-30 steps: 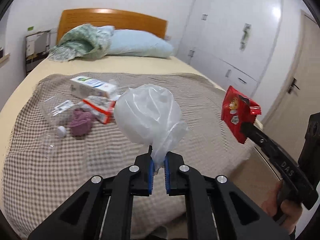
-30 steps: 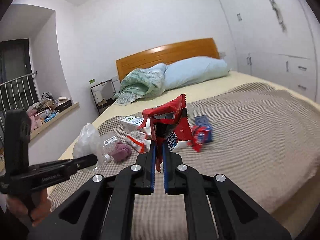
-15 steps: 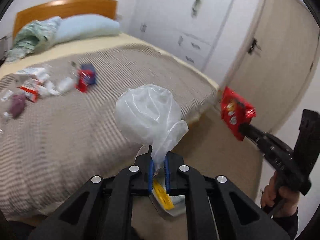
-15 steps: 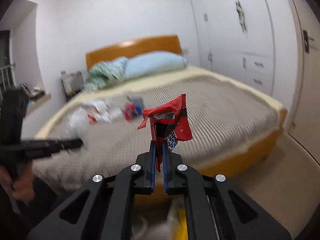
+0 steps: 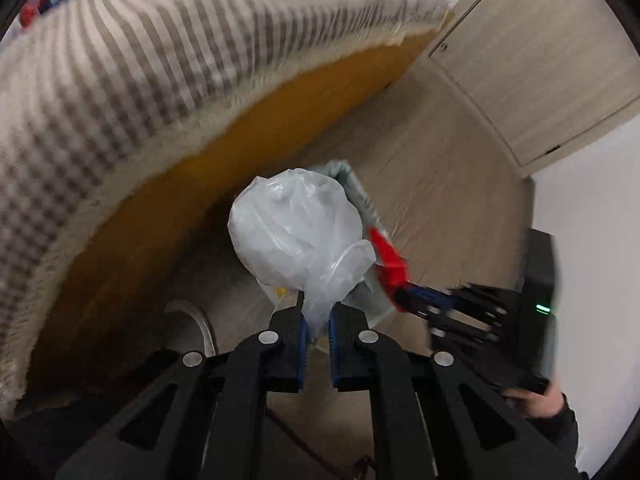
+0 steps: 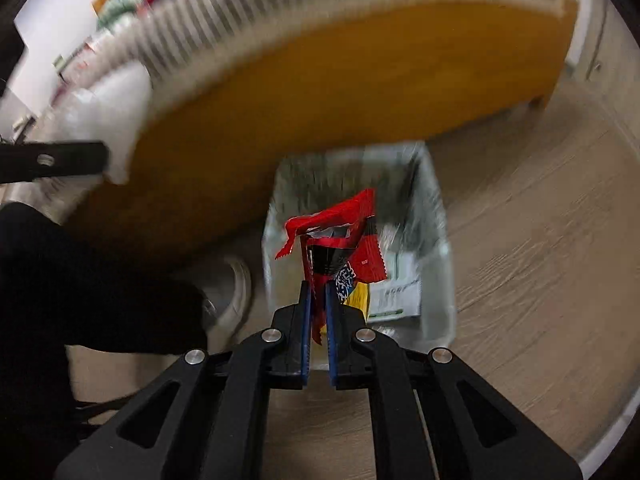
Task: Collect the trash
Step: 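Carry both bags to the wastebasket and open both grippers over it, then move both tools back over the bed toward the remaining trash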
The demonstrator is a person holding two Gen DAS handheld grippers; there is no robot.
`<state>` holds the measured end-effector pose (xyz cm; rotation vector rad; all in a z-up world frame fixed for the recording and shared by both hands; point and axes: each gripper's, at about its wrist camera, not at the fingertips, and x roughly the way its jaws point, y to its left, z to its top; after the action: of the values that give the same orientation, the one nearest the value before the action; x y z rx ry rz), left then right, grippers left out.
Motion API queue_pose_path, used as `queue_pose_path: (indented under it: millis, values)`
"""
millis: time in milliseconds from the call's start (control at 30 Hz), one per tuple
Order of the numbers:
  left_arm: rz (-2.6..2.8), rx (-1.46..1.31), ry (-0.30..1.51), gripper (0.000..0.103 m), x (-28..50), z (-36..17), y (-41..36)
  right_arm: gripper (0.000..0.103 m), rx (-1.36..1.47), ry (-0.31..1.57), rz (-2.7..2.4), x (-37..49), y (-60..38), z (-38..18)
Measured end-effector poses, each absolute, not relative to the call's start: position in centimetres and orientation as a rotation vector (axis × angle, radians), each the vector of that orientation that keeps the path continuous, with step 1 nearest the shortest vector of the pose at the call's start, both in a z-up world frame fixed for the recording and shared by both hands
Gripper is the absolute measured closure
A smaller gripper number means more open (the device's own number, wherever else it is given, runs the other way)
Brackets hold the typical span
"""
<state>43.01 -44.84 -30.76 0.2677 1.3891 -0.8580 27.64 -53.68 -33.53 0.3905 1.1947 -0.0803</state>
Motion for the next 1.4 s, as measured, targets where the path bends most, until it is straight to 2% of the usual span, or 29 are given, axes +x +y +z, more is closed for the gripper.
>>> queue_pose_path:
  millis: [67,100,133,200,333,633,833,867,900,967,1100,1400]
  values:
    - [-0.843,0.288,1.422,0.097,43.3,-32.5,-45.6,0.096,0.376,1.252,-0.101,30.6,-54.2,-37.3]
    - [-0.833,0.304,1.421,0.097,43.3,-32.9,-45.9,0.083,0.375,1.267,-0.121,31.3,-54.9,-38.7]
    - [-0.823,0.32,1.413,0.097,43.3,-33.3,-46.1,0.058,0.375,1.291,-0.157,32.6,-55.8,-40.5]
    - [-0.826,0.342,1.404,0.097,43.3,-34.0,-46.6,0.036,0.374,1.304,-0.226,34.6,-57.2,-43.4]
    - [-0.797,0.416,1.478,0.097,42.9,-36.8,-46.9,0.036,0.517,1.235,-0.267,33.7,-59.4,-44.3]
    - [-0.895,0.53,1.545,0.097,40.2,-40.1,-50.2,0.036,0.625,1.029,-0.413,23.0,-61.7,-37.2]
    - [-0.935,0.602,1.604,0.095,37.5,-45.3,-54.7,0.036,0.651,0.966,-0.47,18.0,-62.0,-34.2]
    - [-0.938,0.592,1.634,0.088,37.1,-46.4,-55.3,0.036,0.651,0.964,-0.472,17.6,-61.9,-34.1]
    - [-0.94,0.579,1.663,0.063,36.8,-47.2,-55.7,0.036,0.645,0.963,-0.473,17.6,-61.8,-33.9]
    - [-0.907,0.511,1.721,0.027,36.6,-49.4,-55.9,0.036,0.622,0.976,-0.49,17.7,-61.8,-34.0]
    - [-0.8,0.502,1.858,0.027,36.5,-51.9,-55.1,0.036,0.593,1.024,-0.503,18.1,-61.8,-34.8]
    - [-0.721,0.479,1.762,0.027,38.8,-47.6,-52.7,0.036,0.531,1.099,-0.492,18.8,-60.3,-35.2]
